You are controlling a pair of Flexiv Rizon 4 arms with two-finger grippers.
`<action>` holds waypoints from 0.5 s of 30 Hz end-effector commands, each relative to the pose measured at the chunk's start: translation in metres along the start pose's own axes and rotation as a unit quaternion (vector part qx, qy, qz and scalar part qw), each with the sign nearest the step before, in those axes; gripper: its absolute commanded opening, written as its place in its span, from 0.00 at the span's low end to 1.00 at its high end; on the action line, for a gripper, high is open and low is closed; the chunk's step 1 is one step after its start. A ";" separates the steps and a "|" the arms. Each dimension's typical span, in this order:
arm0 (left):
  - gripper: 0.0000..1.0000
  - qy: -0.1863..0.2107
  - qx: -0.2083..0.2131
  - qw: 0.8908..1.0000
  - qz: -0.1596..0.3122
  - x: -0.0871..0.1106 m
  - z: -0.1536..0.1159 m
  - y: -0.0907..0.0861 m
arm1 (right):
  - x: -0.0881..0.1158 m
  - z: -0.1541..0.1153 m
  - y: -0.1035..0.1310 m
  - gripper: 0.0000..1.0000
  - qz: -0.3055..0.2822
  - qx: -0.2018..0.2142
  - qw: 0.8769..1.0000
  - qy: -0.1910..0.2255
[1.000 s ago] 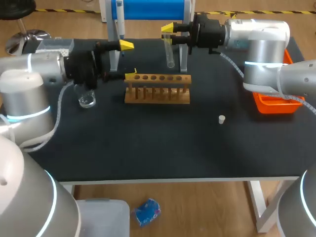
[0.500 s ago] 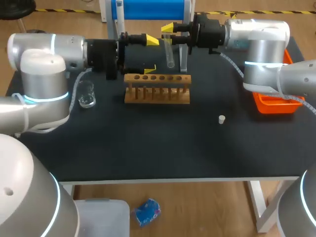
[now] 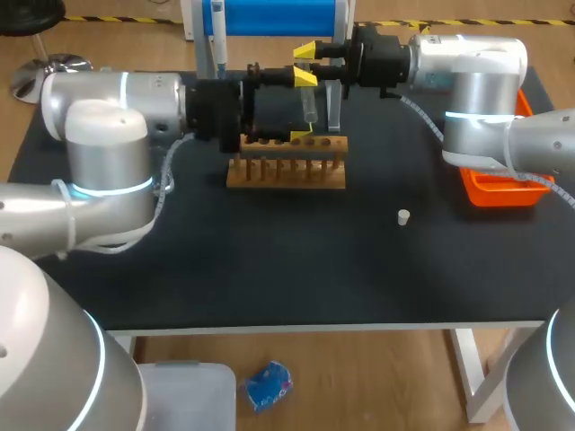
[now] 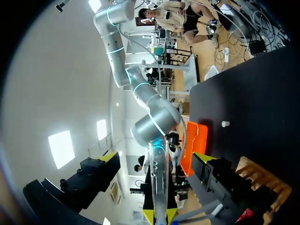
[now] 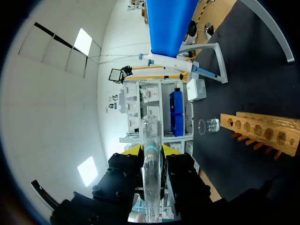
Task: Invert the test tube, pick up the pipette, mount the tip to pipette, aspirate from beaker and dispense into the tube, eject the tip, return the pipette, and cap with the stopper.
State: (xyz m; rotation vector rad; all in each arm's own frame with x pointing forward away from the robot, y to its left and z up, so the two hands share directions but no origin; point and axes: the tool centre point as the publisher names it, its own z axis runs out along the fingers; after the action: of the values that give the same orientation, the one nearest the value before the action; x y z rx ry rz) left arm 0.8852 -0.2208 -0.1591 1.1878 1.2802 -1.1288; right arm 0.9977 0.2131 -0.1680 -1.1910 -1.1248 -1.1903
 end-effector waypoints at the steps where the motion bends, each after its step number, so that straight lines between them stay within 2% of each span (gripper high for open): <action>1: 1.00 0.001 -0.002 1.000 -0.001 0.000 0.008 -0.003 | 0.001 -0.001 0.000 0.00 0.000 0.000 1.000 -0.001; 10: 1.00 0.019 0.014 1.000 -0.001 -0.001 0.020 -0.001 | 0.001 -0.001 0.000 0.00 0.000 0.000 1.000 -0.001; 12: 0.92 0.022 0.017 1.000 0.000 -0.001 0.021 0.001 | 0.001 -0.001 0.000 0.00 0.000 0.000 1.000 -0.001; 14: 0.73 0.023 0.022 0.999 0.003 -0.001 0.022 0.003 | 0.001 -0.001 0.000 0.00 0.000 0.000 1.000 -0.001; 15: 0.68 0.024 0.023 0.999 0.003 -0.001 0.022 0.003 | 0.001 -0.001 0.000 0.00 0.000 0.000 1.000 -0.001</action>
State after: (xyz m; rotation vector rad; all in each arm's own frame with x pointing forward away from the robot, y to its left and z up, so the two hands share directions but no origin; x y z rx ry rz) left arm 0.8833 -0.2414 -0.1595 1.2407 1.2931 -1.1259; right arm 0.9977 0.2132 -0.1680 -1.1910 -1.1249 -1.1902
